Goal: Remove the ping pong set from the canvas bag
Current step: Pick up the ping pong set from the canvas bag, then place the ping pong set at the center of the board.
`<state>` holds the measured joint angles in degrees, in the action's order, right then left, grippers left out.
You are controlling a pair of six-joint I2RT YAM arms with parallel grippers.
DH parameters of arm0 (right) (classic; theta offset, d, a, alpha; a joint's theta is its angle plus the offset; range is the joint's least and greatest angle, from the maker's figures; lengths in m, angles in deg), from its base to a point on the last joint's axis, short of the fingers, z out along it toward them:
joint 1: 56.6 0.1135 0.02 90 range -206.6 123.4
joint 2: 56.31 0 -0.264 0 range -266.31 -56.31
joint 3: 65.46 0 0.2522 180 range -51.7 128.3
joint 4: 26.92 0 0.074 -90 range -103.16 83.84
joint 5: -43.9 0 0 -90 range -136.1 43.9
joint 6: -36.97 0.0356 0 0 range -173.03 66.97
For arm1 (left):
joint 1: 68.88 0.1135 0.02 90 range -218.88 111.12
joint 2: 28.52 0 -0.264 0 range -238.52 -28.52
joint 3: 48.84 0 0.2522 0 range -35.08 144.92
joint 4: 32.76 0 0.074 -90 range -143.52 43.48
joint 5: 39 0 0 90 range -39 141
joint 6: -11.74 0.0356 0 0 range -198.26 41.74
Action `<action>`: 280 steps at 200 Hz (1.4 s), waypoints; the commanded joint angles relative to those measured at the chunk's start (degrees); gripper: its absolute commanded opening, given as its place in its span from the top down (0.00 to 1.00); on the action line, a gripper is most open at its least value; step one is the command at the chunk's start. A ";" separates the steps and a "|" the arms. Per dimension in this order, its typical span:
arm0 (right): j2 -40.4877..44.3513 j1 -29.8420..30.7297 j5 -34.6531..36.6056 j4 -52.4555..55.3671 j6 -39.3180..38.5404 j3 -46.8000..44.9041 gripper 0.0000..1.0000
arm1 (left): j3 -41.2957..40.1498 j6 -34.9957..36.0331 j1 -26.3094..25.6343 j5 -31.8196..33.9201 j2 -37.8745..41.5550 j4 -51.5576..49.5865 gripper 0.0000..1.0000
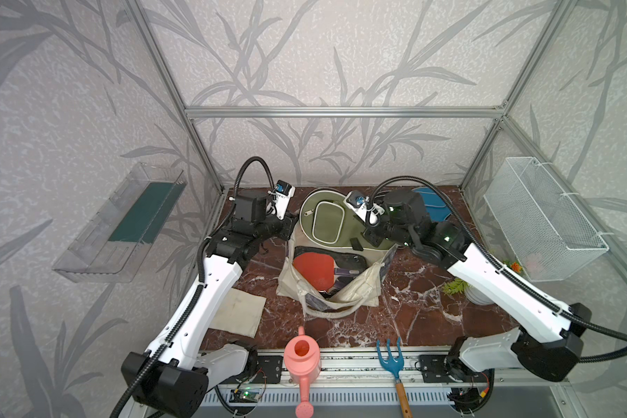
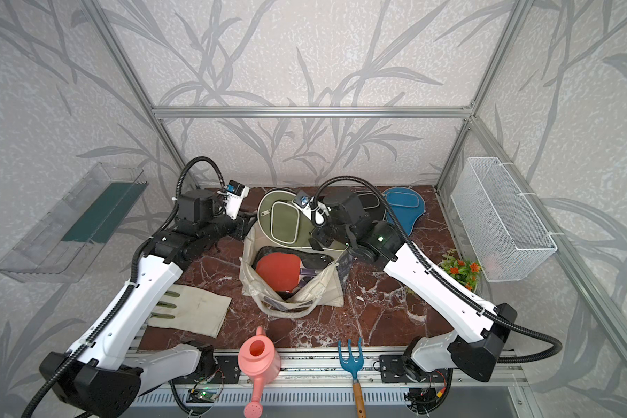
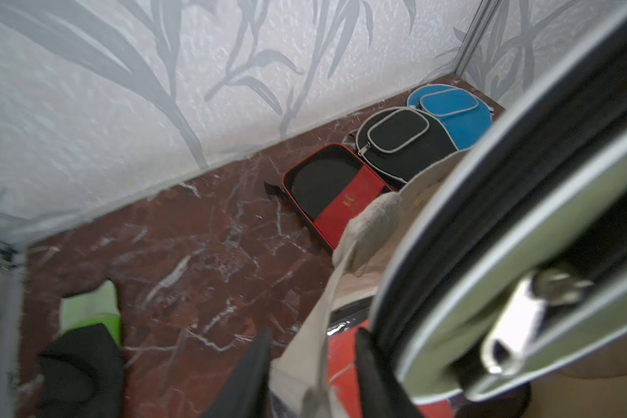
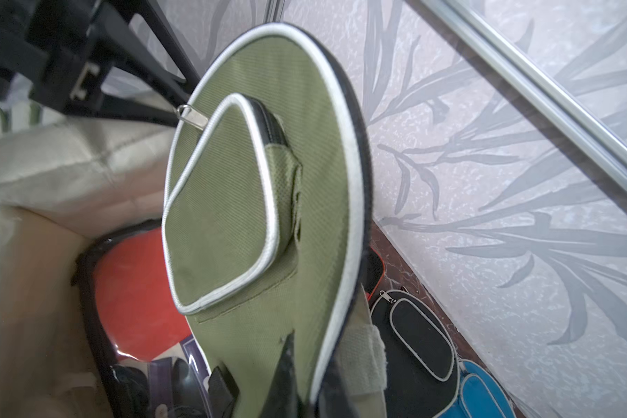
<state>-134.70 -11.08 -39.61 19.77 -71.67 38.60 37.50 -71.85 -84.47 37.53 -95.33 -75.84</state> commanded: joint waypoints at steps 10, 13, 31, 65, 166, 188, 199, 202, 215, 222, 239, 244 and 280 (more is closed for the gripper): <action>2.21 -3.60 -5.17 4.51 7.97 5.01 1.00 | 5.25 1.60 -0.07 6.97 3.80 -1.98 0.14; 2.19 -4.00 -5.62 4.51 8.59 5.26 1.00 | 5.72 1.59 -0.05 6.97 3.81 -2.16 0.11; 1.81 -6.54 -8.39 4.56 13.16 7.43 1.00 | 8.18 0.38 -0.10 3.21 4.56 -3.01 0.06; 0.56 -11.56 -15.03 0.77 23.86 9.34 1.00 | 4.76 -5.94 -0.05 -11.73 6.15 2.32 0.01; -1.86 -14.59 -26.62 -22.21 47.71 2.75 1.00 | -5.60 -24.88 -1.37 -24.85 1.27 31.05 0.01; -2.47 -14.62 -29.51 -27.54 51.89 0.37 1.00 | -6.05 -26.34 -2.54 -25.53 0.11 34.56 0.01; -2.73 -14.60 -31.17 -31.12 54.24 -1.08 1.00 | -5.87 -26.21 -3.17 -25.57 -0.70 34.95 0.01; -2.80 -14.58 -31.44 -32.08 54.70 -1.43 1.00 | -5.87 -26.12 -3.27 -25.44 -0.89 34.95 0.01; -2.82 -14.58 -32.28 -35.92 58.29 -3.04 1.00 | -5.86 -25.93 -3.73 -25.09 -1.64 35.27 0.01; -2.90 -14.62 -32.60 -38.01 59.86 -4.11 1.00 | -5.87 -25.84 -3.95 -24.95 -1.95 35.31 0.00; -3.00 -14.50 -32.98 -41.93 62.35 -5.95 1.00 | -5.78 -25.54 -4.18 -24.67 -2.67 35.28 0.01; -3.01 -14.54 -33.07 -42.63 63.01 -6.31 1.00 | -5.78 -25.49 -4.27 -24.52 -2.79 35.30 0.01; -3.78 -14.12 -33.02 -45.11 64.25 -7.89 1.00 | -5.70 -26.77 -4.53 -24.40 -3.51 37.99 0.19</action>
<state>-138.52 -25.58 -71.33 -17.00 -10.49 31.36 32.03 -97.31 -88.62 13.81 -98.50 -42.23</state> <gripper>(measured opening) 0.087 0.905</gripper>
